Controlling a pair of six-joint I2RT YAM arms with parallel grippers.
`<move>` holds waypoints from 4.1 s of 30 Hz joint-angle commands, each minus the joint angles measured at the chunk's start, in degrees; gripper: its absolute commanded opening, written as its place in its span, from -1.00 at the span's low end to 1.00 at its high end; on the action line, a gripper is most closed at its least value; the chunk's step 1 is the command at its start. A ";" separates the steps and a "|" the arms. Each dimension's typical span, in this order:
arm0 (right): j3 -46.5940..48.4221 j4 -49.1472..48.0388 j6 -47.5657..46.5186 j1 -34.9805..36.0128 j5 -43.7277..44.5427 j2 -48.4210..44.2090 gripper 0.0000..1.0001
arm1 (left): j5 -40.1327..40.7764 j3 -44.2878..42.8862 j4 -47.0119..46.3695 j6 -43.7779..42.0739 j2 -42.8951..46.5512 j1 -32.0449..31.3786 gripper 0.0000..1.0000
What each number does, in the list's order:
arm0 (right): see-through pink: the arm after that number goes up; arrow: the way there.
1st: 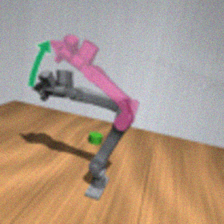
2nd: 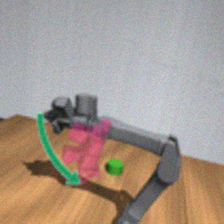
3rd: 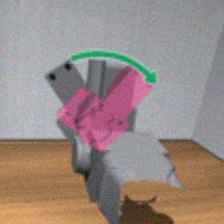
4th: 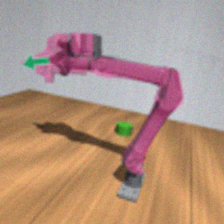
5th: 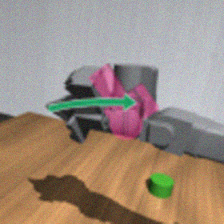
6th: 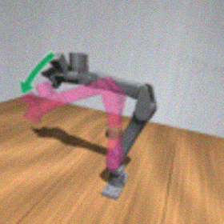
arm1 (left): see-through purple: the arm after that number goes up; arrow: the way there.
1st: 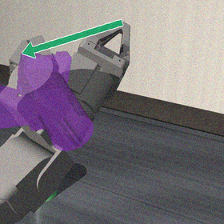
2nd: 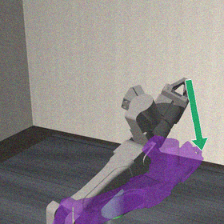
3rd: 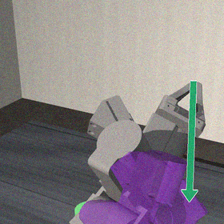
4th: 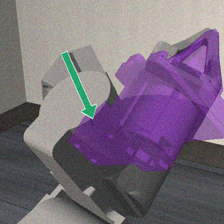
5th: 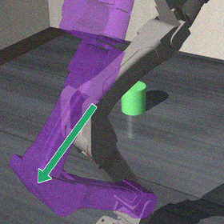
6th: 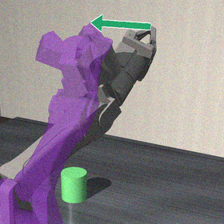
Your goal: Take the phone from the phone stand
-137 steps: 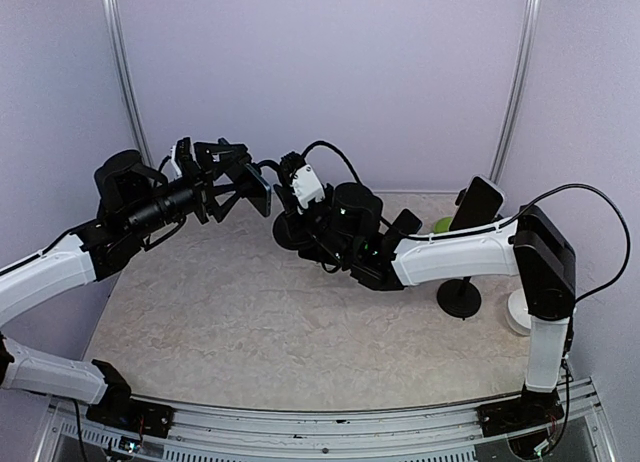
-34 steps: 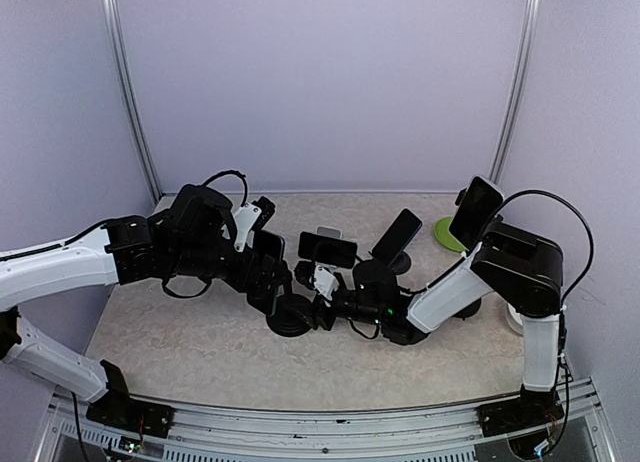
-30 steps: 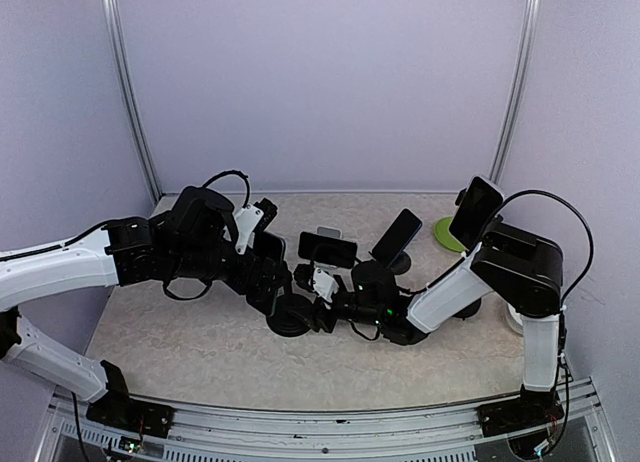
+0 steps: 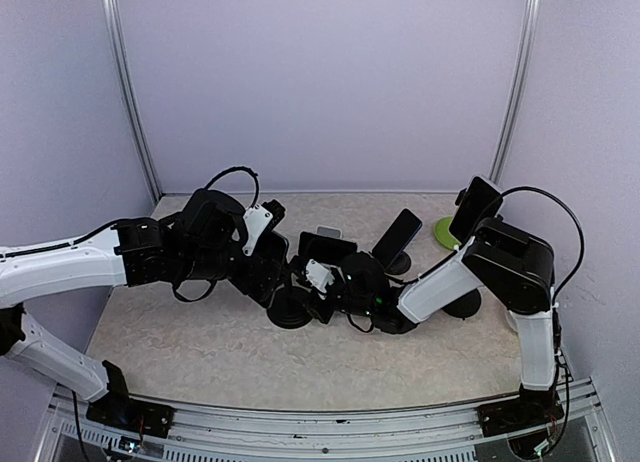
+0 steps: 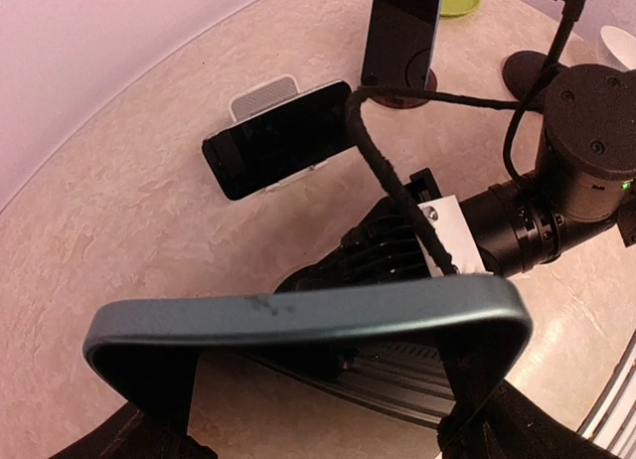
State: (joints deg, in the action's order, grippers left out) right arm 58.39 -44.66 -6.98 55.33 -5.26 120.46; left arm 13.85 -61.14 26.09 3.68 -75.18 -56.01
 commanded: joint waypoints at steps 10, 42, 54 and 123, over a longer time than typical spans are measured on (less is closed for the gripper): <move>0.37 0.61 -0.68 -4.27 -1.70 -3.52 -0.01 | 5.26 -4.20 2.66 7.65 -5.21 0.90 0.14; -6.27 19.50 16.52 -2.17 -8.70 -26.53 0.66 | -5.47 -6.99 -2.53 9.72 5.85 6.50 0.98; 2.31 33.56 27.70 2.69 -5.00 -30.77 0.59 | -2.16 -2.46 -1.65 21.25 11.61 16.02 0.98; 11.21 35.45 39.97 6.54 7.91 -25.18 -1.00 | -25.63 14.22 -9.69 17.71 23.37 28.59 0.97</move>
State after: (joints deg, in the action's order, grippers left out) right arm 69.89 -6.72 34.94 62.83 -0.49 98.30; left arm -7.40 -47.81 18.59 25.15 -52.29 -27.68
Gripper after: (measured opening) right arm 0.233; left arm 0.988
